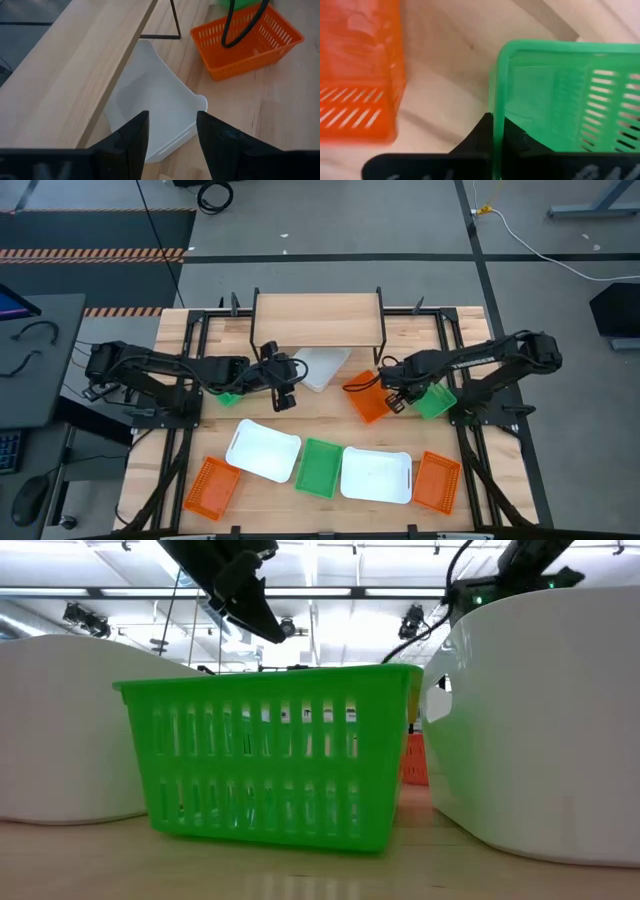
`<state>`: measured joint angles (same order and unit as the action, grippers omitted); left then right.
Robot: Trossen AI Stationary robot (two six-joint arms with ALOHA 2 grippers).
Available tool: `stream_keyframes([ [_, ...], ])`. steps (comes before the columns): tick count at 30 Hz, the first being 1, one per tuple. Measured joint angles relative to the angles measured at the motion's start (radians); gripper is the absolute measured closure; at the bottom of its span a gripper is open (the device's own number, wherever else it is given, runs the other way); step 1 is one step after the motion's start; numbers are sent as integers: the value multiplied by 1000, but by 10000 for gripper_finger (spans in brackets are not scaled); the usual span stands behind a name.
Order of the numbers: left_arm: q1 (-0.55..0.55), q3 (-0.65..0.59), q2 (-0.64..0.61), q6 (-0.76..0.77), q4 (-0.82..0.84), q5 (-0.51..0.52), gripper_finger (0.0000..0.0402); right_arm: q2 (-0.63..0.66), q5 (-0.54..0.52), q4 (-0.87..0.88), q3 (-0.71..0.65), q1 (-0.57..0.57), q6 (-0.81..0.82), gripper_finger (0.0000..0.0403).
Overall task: Stack baskets on shelf by color
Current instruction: Put the right green bin on the shelf
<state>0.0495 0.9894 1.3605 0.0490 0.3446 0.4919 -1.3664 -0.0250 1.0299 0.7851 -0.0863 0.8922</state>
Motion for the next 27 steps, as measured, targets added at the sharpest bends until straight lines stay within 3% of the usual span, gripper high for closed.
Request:
stream_keyframes([
  [15, 0, 0, 0, 0, 1, 0, 230, 27, -147, 267, 471, 60, -66, 399],
  [22, 0, 0, 0, 0, 0, 0, 230, 5, -218, 187, 688, 50, -187, 400],
  [27, -3, 0, 0, -4, -3, 1, 228, -70, -214, 8, 810, 0, -334, 400],
])
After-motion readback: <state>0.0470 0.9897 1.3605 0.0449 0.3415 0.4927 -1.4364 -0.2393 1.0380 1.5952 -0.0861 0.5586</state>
